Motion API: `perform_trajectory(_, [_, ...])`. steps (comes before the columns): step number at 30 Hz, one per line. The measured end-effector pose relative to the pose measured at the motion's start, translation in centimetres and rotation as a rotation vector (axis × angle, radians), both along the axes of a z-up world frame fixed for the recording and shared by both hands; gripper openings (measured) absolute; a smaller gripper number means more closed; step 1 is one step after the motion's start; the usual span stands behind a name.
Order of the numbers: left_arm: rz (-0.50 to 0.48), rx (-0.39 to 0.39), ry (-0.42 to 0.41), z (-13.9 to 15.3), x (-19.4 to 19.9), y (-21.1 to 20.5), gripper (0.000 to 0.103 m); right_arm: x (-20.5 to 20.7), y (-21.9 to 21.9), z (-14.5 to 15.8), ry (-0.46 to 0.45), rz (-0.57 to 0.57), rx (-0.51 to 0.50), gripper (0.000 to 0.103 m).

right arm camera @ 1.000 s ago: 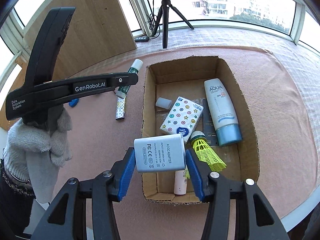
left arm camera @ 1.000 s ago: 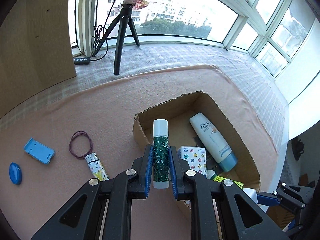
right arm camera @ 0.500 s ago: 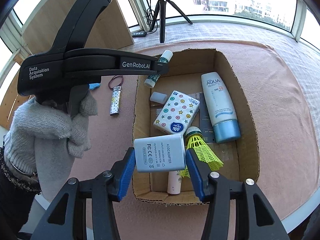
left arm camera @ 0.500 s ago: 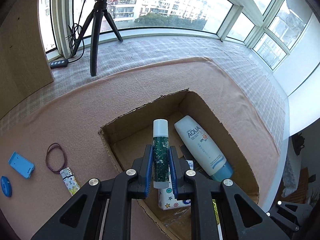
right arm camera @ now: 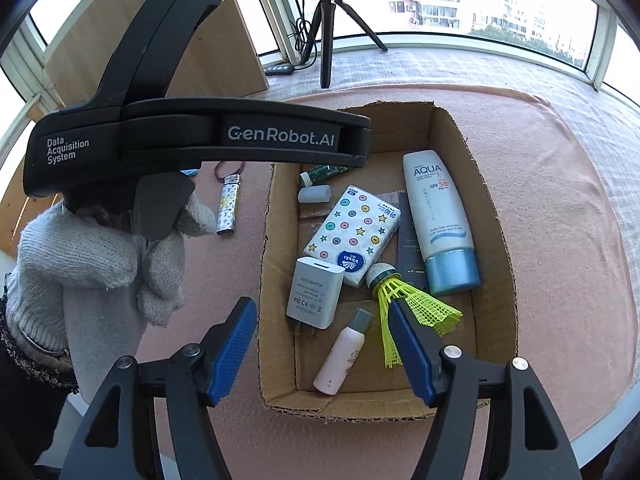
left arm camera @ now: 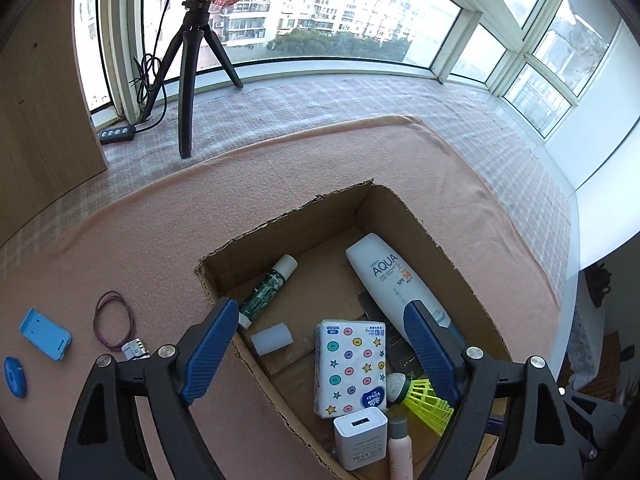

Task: Organize objects
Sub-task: 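Carry glue stick with left and charger with right into the box, release both, then withdraw both open tools from the box back over the table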

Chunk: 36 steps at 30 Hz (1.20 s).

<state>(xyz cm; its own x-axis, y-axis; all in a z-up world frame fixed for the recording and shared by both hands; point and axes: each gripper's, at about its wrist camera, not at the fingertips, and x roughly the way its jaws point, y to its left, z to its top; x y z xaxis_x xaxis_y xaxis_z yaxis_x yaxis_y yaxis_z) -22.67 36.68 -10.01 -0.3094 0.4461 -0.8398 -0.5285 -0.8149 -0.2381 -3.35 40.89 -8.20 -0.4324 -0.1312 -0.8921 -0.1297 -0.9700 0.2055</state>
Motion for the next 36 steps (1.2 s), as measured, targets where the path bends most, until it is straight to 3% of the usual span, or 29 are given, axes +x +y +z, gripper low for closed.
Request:
perform_trajectory(8, [0.024, -0.001, 0.007, 0.5, 0.2, -1.9, 0.087, 0.0, -0.6, 0.1, 0.001, 0.013, 0.003, 0.064])
perform_trajectory(15, [0.083, -0.012, 0.035, 1.2, 0.4, -5.9, 0.087, -0.5, -1.5, 0.3, 0.013, 0.021, -0.007, 0.064])
perform_trajectory(27, [0.230, -0.062, 0.057, 0.7, 0.9, -18.1, 0.087, -3.0, -5.4, 0.9, 0.040, 0.068, -0.063, 0.064])
perform_trajectory(36, [0.364, -0.083, 0.015, -1.2, 1.2, -28.7, 0.087, -6.1, -9.5, 1.4, 0.047, 0.115, -0.106, 0.064])
